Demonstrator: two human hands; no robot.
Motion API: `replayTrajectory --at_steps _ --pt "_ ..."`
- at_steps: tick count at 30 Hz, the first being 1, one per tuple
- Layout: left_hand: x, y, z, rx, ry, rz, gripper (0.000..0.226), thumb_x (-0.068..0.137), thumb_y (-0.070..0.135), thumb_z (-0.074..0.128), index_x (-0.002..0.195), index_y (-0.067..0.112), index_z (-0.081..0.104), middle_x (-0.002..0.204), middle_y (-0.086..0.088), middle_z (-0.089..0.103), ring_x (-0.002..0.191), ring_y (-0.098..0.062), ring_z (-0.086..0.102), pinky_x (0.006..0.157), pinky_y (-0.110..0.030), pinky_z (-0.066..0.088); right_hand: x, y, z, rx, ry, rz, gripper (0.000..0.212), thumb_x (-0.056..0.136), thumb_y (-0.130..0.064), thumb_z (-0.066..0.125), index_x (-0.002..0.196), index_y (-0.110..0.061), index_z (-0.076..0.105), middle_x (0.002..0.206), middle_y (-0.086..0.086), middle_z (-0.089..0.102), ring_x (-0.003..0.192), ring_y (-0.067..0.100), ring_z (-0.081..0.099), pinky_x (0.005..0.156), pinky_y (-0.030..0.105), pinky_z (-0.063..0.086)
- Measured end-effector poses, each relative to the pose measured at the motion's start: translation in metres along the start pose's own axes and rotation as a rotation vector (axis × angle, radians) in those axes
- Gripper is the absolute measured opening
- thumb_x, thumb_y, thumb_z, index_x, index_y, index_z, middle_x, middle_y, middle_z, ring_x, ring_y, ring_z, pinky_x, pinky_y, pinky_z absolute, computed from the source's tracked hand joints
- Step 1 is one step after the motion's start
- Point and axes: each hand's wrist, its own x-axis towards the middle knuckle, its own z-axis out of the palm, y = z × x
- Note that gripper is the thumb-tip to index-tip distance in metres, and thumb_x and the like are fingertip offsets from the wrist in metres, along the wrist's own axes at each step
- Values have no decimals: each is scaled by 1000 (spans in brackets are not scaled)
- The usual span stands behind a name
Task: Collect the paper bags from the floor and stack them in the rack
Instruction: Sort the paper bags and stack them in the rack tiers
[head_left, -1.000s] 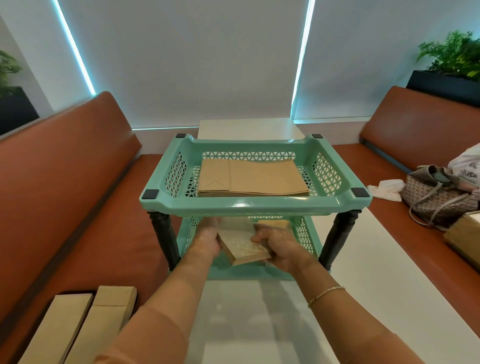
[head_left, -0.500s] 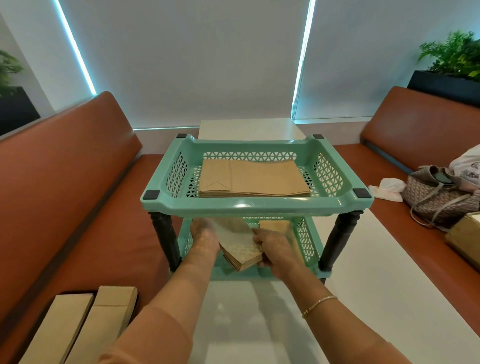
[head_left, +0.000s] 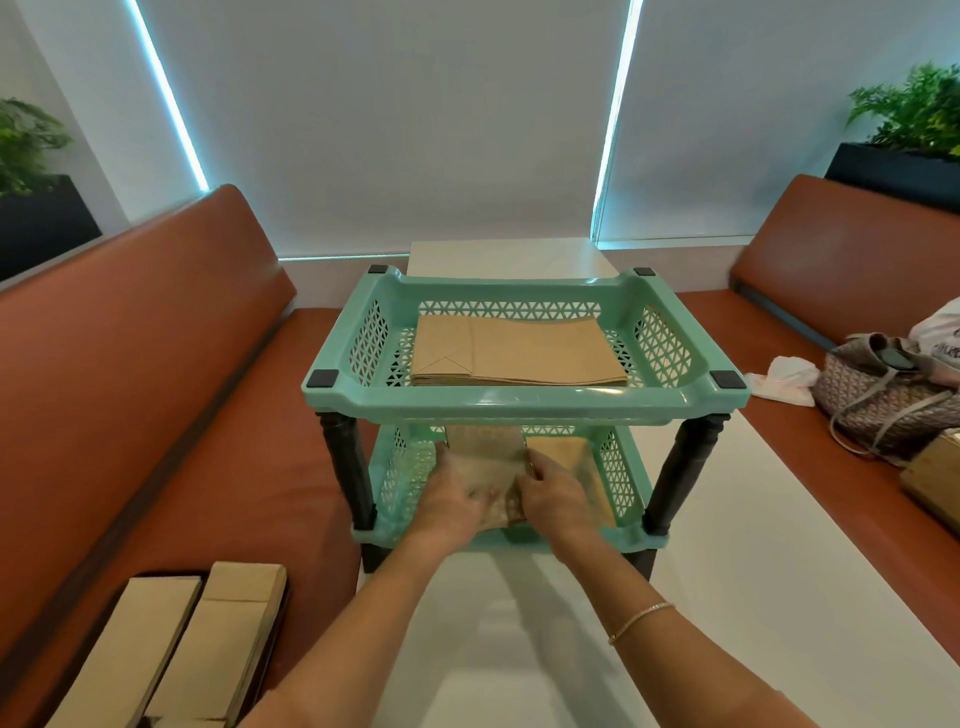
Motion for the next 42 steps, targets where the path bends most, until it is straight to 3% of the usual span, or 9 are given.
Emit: replayTrajectory --at_steps 2,5,9,13,19,23,29,33,42 --pt "-5 5 0 124 28 26 85 91 20 59 151 14 -2 143 -9 38 131 -27 38 107 -35 33 -7 -5 -2 -281 -11 -90 35 98 -11 35 131 -9 45 119 14 56 111 26 50 91 32 40" --pt "-7 4 0 206 54 23 84 93 23 56 150 16 -5 147 -11 31 134 -27 34 108 -35 31 -9 -5 -1 -314 -28 -56 33 97 -12 40 129 -11 49 122 11 58 113 25 51 92 31 40" --pt "-8 -3 -3 181 36 -15 76 92 26 59 151 16 12 143 -11 40 131 -28 40 107 -37 36 -2 1 2 -143 -6 64 15 91 -12 51 99 -7 62 105 11 65 89 22 58 72 30 47" --pt "-12 -7 -1 46 49 -74 46 90 17 60 132 13 41 124 -8 57 111 -25 55 90 -32 44 1 2 5 -144 -10 108 22 89 -7 49 68 -15 48 91 9 59 80 19 52 55 22 38" --pt "-8 -7 8 93 9 -71 30 93 14 51 122 19 47 119 -7 57 105 -23 54 85 -31 44 0 -3 12 -173 -34 82 29 87 -1 44 108 -4 64 106 12 67 87 22 60 69 30 45" --pt "1 -6 1 161 -16 -63 34 93 11 39 126 17 46 123 -9 53 110 -27 51 93 -38 44 6 -4 12 -165 2 91 28 88 -4 44 110 -4 62 110 13 65 95 23 60 79 31 48" --pt "28 0 -19 272 52 -107 34 90 6 45 123 10 52 119 -12 58 106 -26 54 90 -34 45 24 -21 17 -242 -22 87 31 88 -8 49 116 -1 60 121 16 61 112 28 57 95 31 46" --pt "36 -3 -25 373 60 -173 26 92 8 50 116 5 58 114 -13 61 99 -24 57 73 -25 41 33 -22 28 -359 -41 79 31 90 -10 52 120 -2 58 126 14 58 118 25 54 97 27 42" --pt "45 -16 -14 426 78 -259 28 88 11 62 115 3 62 118 -12 59 107 -24 58 71 -20 37 43 -7 38 -566 -62 49 25 88 -12 54 111 -6 64 116 9 64 110 20 59 94 24 47"
